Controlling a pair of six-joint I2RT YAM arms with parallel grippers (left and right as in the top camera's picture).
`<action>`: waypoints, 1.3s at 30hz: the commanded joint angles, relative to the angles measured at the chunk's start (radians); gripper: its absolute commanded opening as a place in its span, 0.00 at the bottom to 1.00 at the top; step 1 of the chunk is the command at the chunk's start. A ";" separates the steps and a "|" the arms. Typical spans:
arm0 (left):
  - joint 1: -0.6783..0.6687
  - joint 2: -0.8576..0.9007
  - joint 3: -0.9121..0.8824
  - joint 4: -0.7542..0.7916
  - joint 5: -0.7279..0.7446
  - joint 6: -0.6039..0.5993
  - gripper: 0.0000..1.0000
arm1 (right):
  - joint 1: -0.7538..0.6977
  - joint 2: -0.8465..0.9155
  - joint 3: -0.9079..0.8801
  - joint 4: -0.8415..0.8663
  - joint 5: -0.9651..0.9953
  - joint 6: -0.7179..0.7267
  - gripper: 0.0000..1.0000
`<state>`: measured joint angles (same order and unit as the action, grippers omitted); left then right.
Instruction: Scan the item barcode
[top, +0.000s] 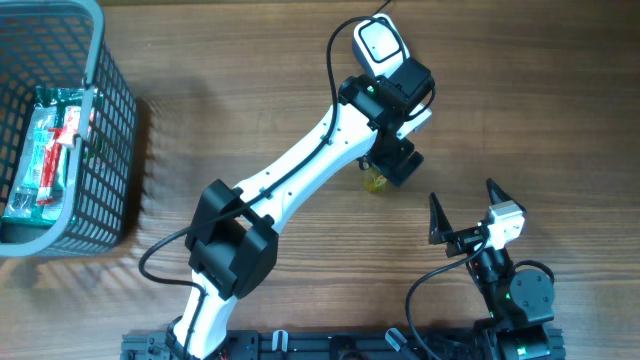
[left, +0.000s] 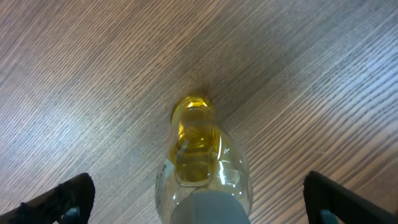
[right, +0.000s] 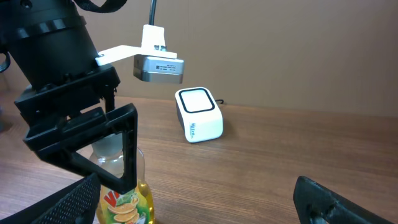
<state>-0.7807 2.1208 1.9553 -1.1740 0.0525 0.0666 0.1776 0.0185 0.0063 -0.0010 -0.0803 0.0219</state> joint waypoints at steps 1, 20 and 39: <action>-0.003 0.011 -0.006 0.007 -0.012 -0.008 0.65 | -0.005 -0.002 -0.001 0.002 0.013 0.006 1.00; -0.023 0.022 -0.061 0.056 -0.032 -0.057 0.51 | -0.005 -0.002 -0.001 0.002 0.013 0.006 1.00; -0.023 0.020 -0.091 0.095 -0.070 -0.482 0.15 | -0.005 -0.002 -0.001 0.002 0.013 0.006 1.00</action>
<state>-0.8013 2.1265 1.8771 -1.0805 0.0002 -0.2035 0.1776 0.0185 0.0063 -0.0010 -0.0803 0.0219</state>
